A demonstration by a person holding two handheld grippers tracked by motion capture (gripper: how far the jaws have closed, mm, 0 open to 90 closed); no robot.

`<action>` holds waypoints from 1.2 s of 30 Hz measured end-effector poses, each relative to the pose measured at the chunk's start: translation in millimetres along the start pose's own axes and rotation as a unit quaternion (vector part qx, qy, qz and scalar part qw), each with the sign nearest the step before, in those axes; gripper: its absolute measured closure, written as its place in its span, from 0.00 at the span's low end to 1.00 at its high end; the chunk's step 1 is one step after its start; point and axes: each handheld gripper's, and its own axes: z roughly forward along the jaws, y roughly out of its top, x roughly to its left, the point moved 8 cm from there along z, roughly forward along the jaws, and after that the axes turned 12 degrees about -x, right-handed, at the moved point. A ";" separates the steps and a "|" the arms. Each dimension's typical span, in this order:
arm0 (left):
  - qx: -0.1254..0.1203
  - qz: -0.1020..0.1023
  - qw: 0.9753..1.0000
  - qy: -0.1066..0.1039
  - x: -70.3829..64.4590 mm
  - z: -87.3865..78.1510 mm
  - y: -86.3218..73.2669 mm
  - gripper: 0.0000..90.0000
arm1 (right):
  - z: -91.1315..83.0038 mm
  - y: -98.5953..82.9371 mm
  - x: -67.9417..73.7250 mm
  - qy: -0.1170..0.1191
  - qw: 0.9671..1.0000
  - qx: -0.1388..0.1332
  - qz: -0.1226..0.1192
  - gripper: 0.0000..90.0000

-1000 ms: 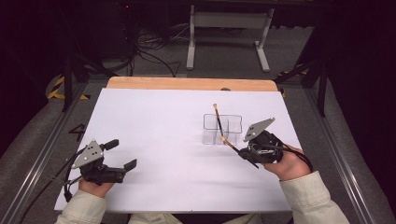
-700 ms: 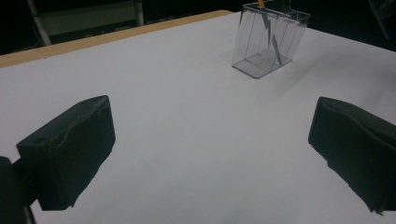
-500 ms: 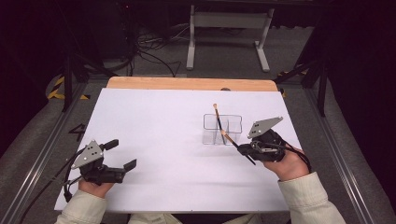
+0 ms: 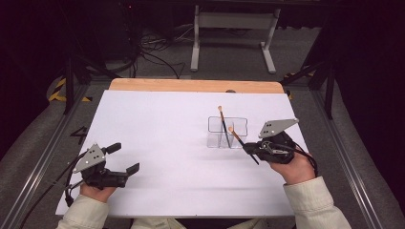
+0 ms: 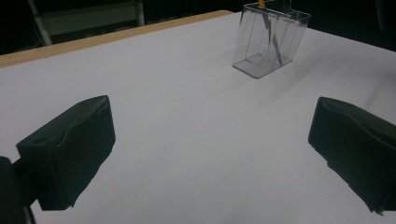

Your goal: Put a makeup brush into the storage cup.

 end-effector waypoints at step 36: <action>0.000 -0.002 1.000 -0.002 0.0 0.4 0.0 0.01 | -10.9 22.9 -15.4 -0.045 0.976 -0.212 0.019 0.93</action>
